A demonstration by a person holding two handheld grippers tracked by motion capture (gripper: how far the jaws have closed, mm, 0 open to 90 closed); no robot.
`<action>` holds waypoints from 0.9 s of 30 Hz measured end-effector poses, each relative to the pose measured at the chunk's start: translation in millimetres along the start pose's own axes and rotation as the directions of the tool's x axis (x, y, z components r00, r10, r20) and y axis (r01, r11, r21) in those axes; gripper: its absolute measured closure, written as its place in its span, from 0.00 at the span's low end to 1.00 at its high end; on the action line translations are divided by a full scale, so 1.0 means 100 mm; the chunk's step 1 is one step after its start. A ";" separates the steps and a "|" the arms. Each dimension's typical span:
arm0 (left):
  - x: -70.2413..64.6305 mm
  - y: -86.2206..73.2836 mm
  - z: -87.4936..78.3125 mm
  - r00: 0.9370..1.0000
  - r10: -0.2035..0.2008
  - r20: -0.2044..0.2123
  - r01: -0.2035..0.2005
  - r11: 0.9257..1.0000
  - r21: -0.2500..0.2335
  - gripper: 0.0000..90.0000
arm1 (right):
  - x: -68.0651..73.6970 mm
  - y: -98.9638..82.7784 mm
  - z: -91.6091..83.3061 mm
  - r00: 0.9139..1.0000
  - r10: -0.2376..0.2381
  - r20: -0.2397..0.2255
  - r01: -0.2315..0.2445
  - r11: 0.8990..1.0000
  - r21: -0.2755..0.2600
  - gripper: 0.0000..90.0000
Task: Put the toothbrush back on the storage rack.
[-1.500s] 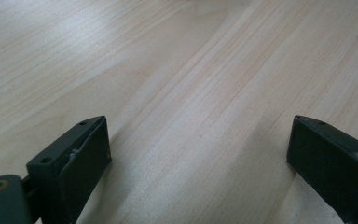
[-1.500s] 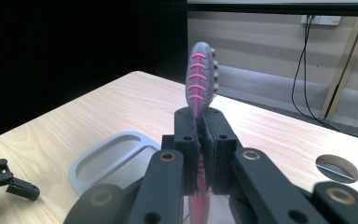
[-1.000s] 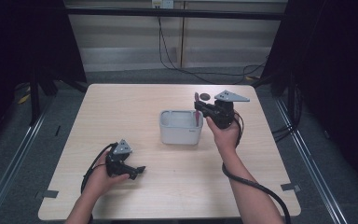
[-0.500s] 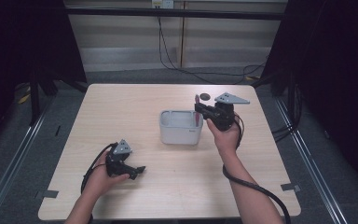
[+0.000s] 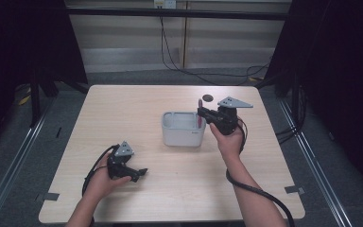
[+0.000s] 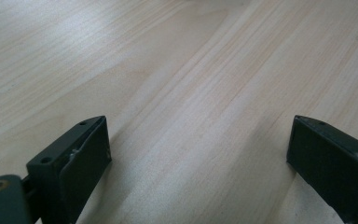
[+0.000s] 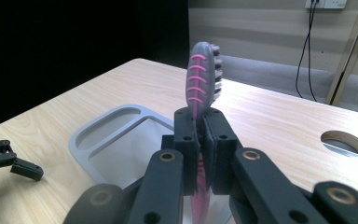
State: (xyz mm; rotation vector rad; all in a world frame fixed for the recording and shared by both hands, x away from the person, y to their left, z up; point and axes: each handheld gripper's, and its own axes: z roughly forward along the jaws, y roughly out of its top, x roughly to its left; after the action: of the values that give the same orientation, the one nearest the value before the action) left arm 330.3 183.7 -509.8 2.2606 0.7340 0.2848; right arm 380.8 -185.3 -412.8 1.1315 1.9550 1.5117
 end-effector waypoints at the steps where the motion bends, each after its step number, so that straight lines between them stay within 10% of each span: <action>1: 0.00 0.00 0.00 1.000 0.000 0.000 0.000 1.000 0.000 0.06 | 0.00 0.00 0.00 1.000 -0.001 0.002 0.001 1.000 0.000 0.94; 27: 0.00 0.00 0.00 1.000 0.000 0.000 0.000 1.000 0.000 0.06 | 0.01 -0.14 -0.03 1.000 0.005 -0.013 -0.005 1.000 0.009 0.94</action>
State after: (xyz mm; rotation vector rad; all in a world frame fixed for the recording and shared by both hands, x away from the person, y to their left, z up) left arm 330.3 183.7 -509.8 2.2607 0.7341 0.2842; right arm 373.1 -187.8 -424.5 1.1339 1.9714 1.5177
